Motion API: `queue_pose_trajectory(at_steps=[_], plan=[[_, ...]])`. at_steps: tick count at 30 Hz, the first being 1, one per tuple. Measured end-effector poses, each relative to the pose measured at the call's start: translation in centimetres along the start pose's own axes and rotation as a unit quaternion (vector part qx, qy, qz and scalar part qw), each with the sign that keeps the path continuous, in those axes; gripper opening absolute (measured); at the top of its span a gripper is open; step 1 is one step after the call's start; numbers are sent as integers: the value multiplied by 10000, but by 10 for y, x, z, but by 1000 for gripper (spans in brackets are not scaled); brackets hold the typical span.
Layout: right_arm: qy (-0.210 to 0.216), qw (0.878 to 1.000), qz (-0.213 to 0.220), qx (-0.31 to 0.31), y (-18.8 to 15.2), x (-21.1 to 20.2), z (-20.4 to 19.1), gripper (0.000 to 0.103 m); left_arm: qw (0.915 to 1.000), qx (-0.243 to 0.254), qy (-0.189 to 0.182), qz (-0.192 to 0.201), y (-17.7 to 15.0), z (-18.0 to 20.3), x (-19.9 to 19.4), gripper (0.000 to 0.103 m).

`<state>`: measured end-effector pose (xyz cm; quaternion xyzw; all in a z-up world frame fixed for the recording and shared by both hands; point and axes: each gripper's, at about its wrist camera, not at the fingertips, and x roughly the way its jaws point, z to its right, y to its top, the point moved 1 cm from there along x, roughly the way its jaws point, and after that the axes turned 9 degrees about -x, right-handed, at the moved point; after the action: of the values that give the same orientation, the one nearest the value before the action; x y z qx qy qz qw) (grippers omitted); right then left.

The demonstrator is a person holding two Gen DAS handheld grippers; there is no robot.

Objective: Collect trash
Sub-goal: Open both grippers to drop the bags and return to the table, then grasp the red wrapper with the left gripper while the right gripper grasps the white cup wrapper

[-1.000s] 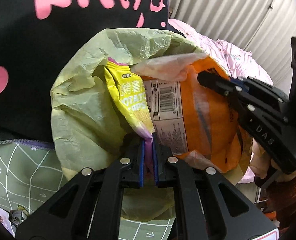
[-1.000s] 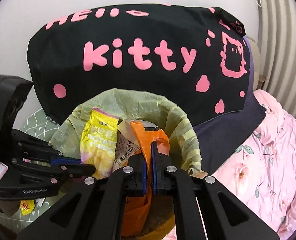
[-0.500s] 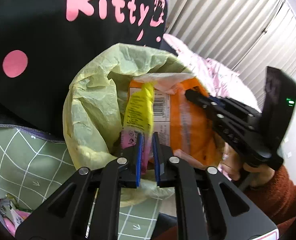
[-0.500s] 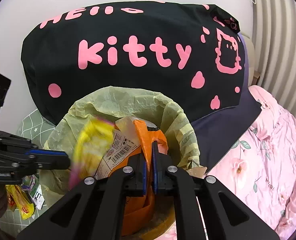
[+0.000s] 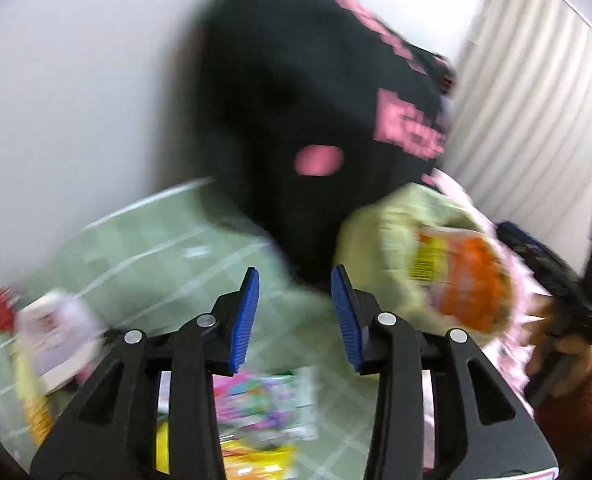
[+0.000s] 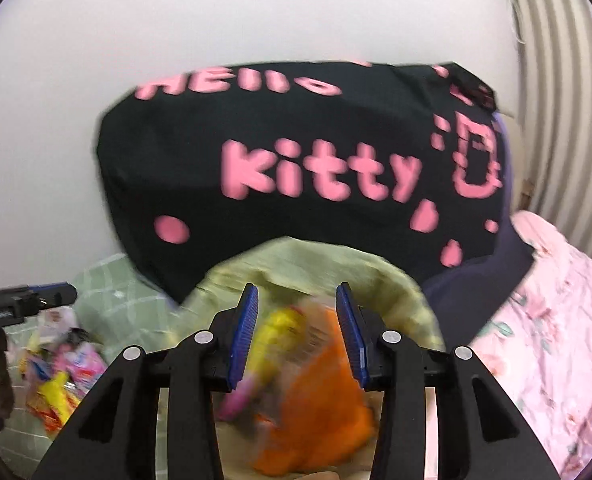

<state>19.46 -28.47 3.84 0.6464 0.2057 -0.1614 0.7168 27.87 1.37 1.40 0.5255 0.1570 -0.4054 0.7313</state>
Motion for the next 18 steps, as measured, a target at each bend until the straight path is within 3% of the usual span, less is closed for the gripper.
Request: queue_pose_trajectory(at_steps=[5, 12, 15, 18], plan=[[788, 9966, 78, -236, 7, 12, -45, 46, 9942, -633, 766, 403, -14, -76, -38, 36], [1472, 9853, -231, -842, 6, 38, -114, 46, 9719, -1539, 1548, 876, -43, -170, -90, 38], [1652, 9811, -324, -953, 5, 46, -133, 46, 9632, -2038, 1374, 1093, -49, -201, -100, 47], [1771, 9785, -434, -959, 1, 54, -149, 46, 9593, -2371, 1170, 992, -46, -221, -87, 49]])
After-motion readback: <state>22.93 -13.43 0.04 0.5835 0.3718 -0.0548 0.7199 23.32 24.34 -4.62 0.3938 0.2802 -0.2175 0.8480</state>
